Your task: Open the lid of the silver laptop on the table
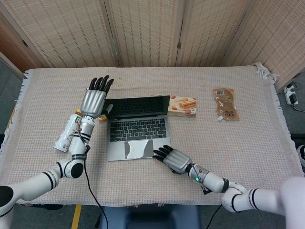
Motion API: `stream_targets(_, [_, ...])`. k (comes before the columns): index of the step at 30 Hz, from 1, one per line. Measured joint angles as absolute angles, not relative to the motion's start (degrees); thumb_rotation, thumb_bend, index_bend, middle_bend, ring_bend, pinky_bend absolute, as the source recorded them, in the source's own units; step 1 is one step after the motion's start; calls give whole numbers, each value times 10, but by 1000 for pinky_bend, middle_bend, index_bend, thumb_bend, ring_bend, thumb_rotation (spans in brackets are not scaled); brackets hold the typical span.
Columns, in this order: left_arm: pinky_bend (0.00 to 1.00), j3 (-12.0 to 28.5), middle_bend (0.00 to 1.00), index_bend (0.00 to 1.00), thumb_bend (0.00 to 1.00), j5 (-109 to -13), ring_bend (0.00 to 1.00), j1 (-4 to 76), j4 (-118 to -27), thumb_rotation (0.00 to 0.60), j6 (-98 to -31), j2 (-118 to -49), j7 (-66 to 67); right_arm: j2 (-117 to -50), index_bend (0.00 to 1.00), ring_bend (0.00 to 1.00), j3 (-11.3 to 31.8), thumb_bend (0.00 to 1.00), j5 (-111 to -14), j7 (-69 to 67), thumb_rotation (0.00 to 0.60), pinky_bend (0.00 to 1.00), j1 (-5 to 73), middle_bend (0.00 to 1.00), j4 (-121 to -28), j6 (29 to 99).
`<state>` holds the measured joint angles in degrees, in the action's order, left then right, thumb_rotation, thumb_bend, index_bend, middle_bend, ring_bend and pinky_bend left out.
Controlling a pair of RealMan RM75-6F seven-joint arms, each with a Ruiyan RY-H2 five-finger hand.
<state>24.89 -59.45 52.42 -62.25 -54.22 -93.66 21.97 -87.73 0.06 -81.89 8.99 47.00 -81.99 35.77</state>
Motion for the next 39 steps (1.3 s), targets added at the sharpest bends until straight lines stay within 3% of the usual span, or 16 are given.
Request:
stream_targets(19, [0,246,0,0,357,-521,0,532,-572,600,-513,-925,214,-879,0,40,-6,1000,-809,96,600,0,475,35,-818,367])
stream_targets(27, [0,236,0,0,357,-532,0,491,-661,600,-534,-871,178,-850,0,52,-6,1000,-836,88,600,0,458,43,-850,428])
stream_targets(33, [0,206,1,2,357,-557,0,428,-771,600,-583,-814,157,-800,0,90,-7,997,-859,71,600,0,418,59,-891,522])
stream_targets(39, [0,150,23,26,358,-601,0,335,-848,600,-669,-776,124,-720,0,104,-18,827,-859,69,600,0,347,67,-926,617])
